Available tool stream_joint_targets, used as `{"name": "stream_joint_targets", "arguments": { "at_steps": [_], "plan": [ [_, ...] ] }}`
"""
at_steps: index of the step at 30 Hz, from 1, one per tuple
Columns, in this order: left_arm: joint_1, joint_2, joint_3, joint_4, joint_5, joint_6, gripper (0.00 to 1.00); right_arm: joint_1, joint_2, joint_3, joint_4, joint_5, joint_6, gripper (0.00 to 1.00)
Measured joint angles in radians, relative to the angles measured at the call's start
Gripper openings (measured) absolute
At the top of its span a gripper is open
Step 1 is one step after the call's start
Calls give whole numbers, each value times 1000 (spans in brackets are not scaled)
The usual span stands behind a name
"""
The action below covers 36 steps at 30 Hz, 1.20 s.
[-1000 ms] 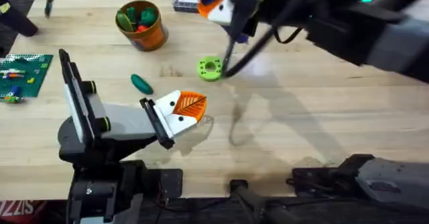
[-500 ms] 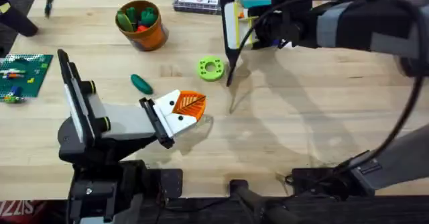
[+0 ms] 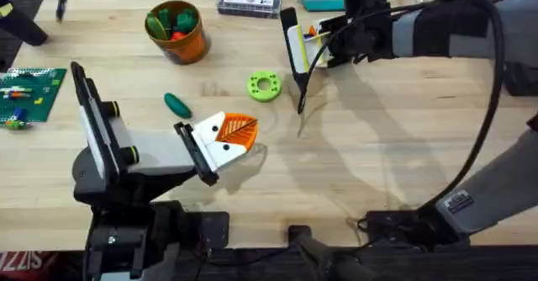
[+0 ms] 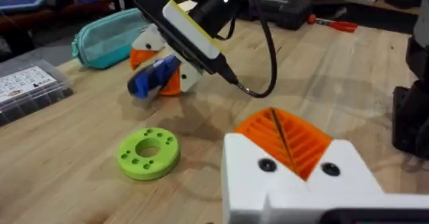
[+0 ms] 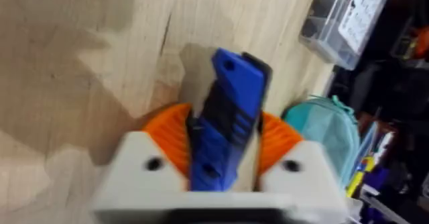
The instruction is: Pick up the gripper from the table and insert it into the empty holder that is missing its gripper. Then pick up a screw, insert it into the mounting hole, and use the screwdriver to tighten it. Finally, clean up the table by picking up the vegetable and placing it into the bucket.
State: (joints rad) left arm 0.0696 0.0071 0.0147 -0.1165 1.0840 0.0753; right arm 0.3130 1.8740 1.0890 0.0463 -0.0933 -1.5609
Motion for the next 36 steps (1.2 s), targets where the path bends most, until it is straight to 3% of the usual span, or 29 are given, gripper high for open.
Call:
{"name": "stream_joint_targets", "arguments": {
  "at_steps": [2, 5, 6, 7, 13, 18, 23, 28, 30, 36],
  "plan": [
    [0, 0, 0, 0, 0, 0, 12, 0, 0, 3, -1, -1, -5, 453],
    [0, 0, 0, 0, -1, 0, 12, 0, 0, 11, 2, 0, -7, 861],
    [0, 0, 0, 0, -2, 0, 12, 0, 0, 18, 4, 0, -6, 962],
    [0, 0, 0, 0, -3, 0, 12, 0, 0, 24, 1, 0, 1, 984],
    [0, 0, 0, 0, -3, 0, 12, 0, -10, 25, -21, 0, 152, 994],
    [0, 0, 0, 0, -3, 0, 13, 1, -82, 25, -25, 20, 479, 993],
    [0, 0, 0, 1, -4, 2, 242, 1, -191, 25, -92, 64, 924, 994],
    [0, 0, 0, 0, -4, 2, 918, 1, -318, 25, -322, 82, 1272, 990],
    [0, 0, 0, 0, -4, 0, 980, 1, -383, 25, -429, 83, 1371, 993],
    [0, 0, -1, 16, -20, 1, 985, 1, -583, 25, -727, 85, 1549, 993]
  ]
}}
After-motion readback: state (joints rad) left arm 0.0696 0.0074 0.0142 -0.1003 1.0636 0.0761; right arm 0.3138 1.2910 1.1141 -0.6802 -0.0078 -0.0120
